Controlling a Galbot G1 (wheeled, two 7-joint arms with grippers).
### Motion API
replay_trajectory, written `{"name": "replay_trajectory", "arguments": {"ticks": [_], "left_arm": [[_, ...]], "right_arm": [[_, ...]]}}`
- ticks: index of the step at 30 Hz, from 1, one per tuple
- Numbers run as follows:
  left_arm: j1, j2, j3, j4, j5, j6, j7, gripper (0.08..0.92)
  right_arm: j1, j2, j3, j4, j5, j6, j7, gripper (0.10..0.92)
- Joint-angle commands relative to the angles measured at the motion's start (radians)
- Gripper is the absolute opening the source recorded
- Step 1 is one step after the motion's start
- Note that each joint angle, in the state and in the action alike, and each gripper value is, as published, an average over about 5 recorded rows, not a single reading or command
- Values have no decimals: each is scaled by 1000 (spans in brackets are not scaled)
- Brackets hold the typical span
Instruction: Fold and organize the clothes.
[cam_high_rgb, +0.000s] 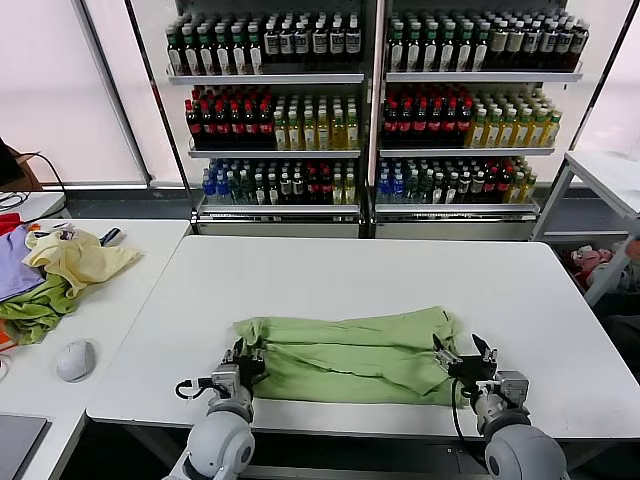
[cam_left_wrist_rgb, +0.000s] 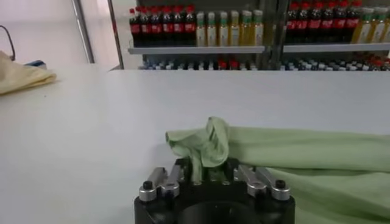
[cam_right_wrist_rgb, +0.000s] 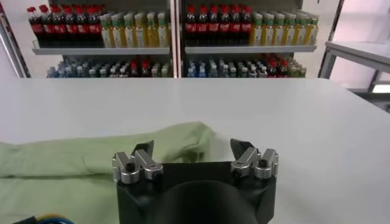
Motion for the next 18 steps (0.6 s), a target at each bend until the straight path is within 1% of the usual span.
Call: {"name": "replay_trajectory", "arguments": {"ticks": [1, 5, 7, 11, 14, 16, 18], "left_arm": [[-12, 115, -74, -5, -50, -3, 17, 307], [-23, 223, -152, -33, -58, -7, 40, 192], [-27, 274, -194, -47, -64, -8, 53, 153], [-34, 347, -271, -91, -107, -6, 70, 138], [-36, 359, -301, -157, -205, 6, 71, 138], [-36, 342, -297, -222, -291, 19, 67, 138], [-36, 305, -274, -290, -368, 29, 61, 138]], "right_arm": [[3, -1, -1, 0, 5, 5, 1, 823], [10, -1, -2, 2, 11, 7, 2, 823], [12, -1, -2, 3, 12, 8, 1, 823], [12, 1, -3, 5, 12, 9, 1, 823], [9, 5, -6, 7, 9, 10, 1, 823], [7, 6, -8, 9, 6, 10, 1, 823], [4, 6, -9, 11, 3, 9, 1, 823]]}}
